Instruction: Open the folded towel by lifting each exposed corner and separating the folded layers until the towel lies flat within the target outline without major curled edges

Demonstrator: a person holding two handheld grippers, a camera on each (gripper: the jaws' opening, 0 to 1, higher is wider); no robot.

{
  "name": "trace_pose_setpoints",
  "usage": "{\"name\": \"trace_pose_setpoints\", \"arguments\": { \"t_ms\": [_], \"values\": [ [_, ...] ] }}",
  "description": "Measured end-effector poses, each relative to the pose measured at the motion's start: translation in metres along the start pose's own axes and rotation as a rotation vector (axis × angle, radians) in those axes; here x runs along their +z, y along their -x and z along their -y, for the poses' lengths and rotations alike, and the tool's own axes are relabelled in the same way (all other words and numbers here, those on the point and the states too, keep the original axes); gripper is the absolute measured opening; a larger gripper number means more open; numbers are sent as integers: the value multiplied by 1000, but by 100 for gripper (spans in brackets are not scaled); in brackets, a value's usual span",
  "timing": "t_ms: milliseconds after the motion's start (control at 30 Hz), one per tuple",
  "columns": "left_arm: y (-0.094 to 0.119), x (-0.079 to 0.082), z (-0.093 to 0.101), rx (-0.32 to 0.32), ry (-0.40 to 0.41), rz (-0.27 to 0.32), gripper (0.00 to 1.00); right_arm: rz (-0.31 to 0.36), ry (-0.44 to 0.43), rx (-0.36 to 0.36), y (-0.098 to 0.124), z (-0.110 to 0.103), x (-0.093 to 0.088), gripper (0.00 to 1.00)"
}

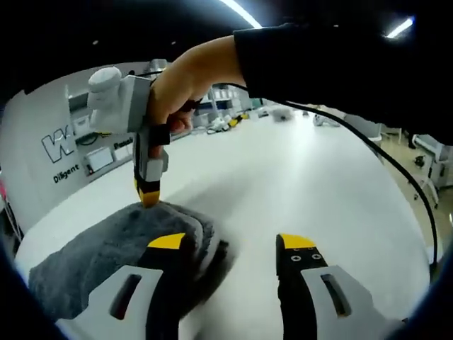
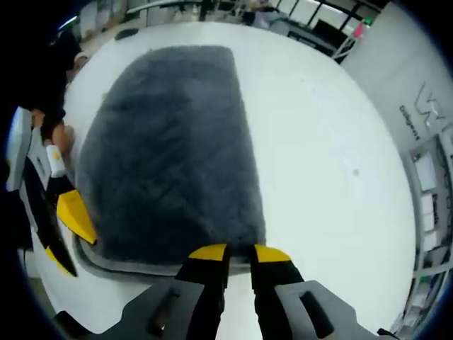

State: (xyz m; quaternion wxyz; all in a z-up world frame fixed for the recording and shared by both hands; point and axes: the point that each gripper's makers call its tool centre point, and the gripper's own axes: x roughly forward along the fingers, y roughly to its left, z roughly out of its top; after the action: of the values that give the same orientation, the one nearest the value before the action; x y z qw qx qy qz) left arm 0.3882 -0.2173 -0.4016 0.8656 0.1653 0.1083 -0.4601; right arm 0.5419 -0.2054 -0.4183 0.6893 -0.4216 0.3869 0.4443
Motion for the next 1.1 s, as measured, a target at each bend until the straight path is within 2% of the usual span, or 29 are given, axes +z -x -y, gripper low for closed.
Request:
{"name": "trace_pose_setpoints", "arguments": {
  "t_ms": [67, 133, 167, 233, 400, 533, 567, 667, 733, 767, 833, 933, 1033, 1100],
  "values": [
    [1, 7, 1, 3, 34, 36, 78, -8, 14, -1, 0, 0, 0, 8],
    [5, 21, 4, -9, 73, 105, 97, -10, 25, -3, 0, 0, 0, 8],
    [8, 25, 2, 1, 81, 123, 99, -10, 26, -3, 0, 0, 0, 8],
    [17, 33, -3, 29, 58, 142, 100, -6, 29, -4, 0, 0, 0, 8],
    [31, 42, -8, 10, 83, 174, 100, 12, 62, -16, 0, -4, 0, 8],
    [50, 45, -27, 24, 90, 199, 99, 19, 127, -29, 2, -7, 1, 7],
    [56, 45, -34, 26, 92, 207, 98, 25, 129, -30, 3, -7, 1, 7],
    [75, 37, -69, 75, 72, 198, 93, 71, 135, -37, 4, -4, 4, 7],
    [87, 33, -90, 124, 83, 207, 85, 87, 131, -38, 4, -4, 3, 7],
    [95, 30, -107, 171, 86, 210, 83, 107, 140, -44, 5, -2, 5, 7],
    [106, 22, -126, 214, 102, 196, 83, 140, 131, -54, 9, 0, 7, 6],
    [123, 19, -146, 258, 102, 218, 87, 175, 89, -73, 16, 3, 9, 6],
    [140, 17, -164, 317, 60, 226, 88, 218, 63, -85, 27, 4, 11, 5],
    [150, 13, -175, 347, 31, 209, 89, 246, 45, -107, 35, 7, 13, 7]
  ]
}}
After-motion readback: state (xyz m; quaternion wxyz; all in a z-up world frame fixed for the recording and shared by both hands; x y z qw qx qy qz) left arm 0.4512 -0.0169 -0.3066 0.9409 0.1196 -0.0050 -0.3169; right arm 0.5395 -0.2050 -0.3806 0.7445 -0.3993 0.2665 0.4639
